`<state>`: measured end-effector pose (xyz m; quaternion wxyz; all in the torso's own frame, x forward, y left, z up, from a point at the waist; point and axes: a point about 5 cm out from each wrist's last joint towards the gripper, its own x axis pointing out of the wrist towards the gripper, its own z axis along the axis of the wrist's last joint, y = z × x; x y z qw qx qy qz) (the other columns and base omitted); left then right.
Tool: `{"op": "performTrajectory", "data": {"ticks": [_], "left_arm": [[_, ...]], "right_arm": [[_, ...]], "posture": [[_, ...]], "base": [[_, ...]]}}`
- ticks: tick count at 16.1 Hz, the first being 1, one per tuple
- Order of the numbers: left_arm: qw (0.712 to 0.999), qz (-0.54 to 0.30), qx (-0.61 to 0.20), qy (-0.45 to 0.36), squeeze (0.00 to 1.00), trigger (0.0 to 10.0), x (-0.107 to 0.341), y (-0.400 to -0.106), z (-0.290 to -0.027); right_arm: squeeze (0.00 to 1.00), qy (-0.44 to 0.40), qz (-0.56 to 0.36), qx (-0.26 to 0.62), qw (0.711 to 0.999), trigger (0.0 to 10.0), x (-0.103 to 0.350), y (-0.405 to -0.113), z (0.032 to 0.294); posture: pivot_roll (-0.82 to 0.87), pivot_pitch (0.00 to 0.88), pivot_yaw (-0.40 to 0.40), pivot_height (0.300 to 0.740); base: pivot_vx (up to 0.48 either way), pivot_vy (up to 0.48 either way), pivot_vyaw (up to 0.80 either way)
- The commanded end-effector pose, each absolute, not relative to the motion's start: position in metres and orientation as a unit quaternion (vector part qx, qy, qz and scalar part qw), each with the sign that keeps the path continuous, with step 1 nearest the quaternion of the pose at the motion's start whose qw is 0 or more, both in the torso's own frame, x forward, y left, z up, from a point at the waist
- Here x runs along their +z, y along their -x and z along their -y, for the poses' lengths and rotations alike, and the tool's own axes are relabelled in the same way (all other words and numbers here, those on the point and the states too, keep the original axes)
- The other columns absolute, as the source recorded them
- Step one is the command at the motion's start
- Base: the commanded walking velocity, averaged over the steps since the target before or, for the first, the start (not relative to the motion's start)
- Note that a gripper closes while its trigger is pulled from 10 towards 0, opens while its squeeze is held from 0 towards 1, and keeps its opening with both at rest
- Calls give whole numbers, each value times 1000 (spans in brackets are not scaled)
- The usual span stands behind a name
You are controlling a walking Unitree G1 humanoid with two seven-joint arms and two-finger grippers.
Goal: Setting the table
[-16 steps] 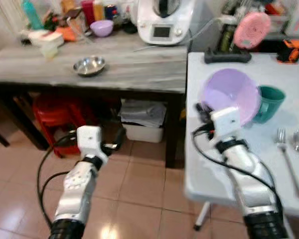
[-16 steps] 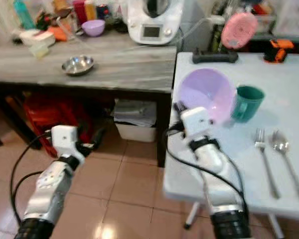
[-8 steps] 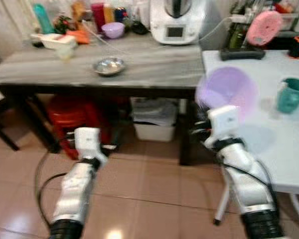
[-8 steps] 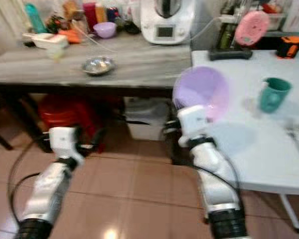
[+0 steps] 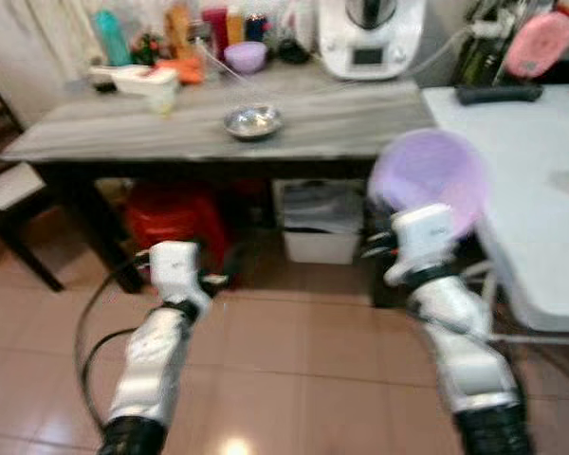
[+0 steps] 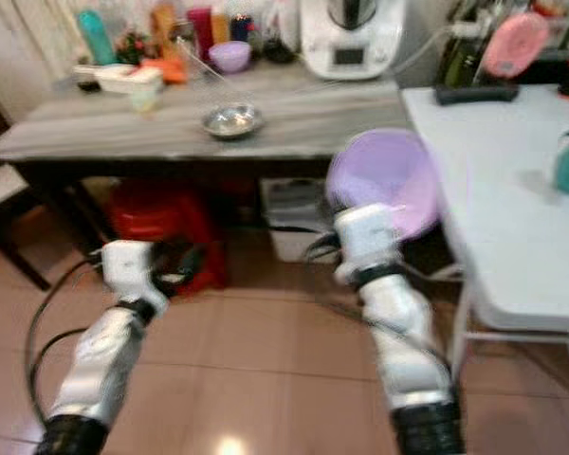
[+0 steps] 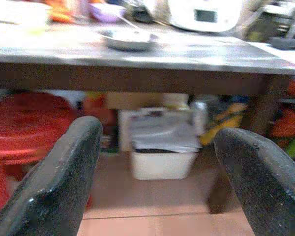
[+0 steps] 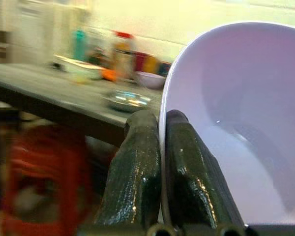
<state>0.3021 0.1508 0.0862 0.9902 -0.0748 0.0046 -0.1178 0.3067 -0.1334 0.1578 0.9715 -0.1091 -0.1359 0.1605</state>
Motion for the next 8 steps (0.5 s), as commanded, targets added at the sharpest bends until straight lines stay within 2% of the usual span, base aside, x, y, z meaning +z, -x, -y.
{"op": "performTrajectory", "data": {"ticks": [1,8], "left_arm": [[990,-4,-119,72,0,10000,87,-303,-148],[993,-4,-102,61,0,10000,87,-305,-151]], "right_arm": [[0,117,154,151,970,10000,167,-307,140],[0,106,142,156,972,10000,154,-291,135]], "posture": [[-80,12,110,740],[-79,10,116,740]], "base": [[0,476,0],[0,476,0]]}}
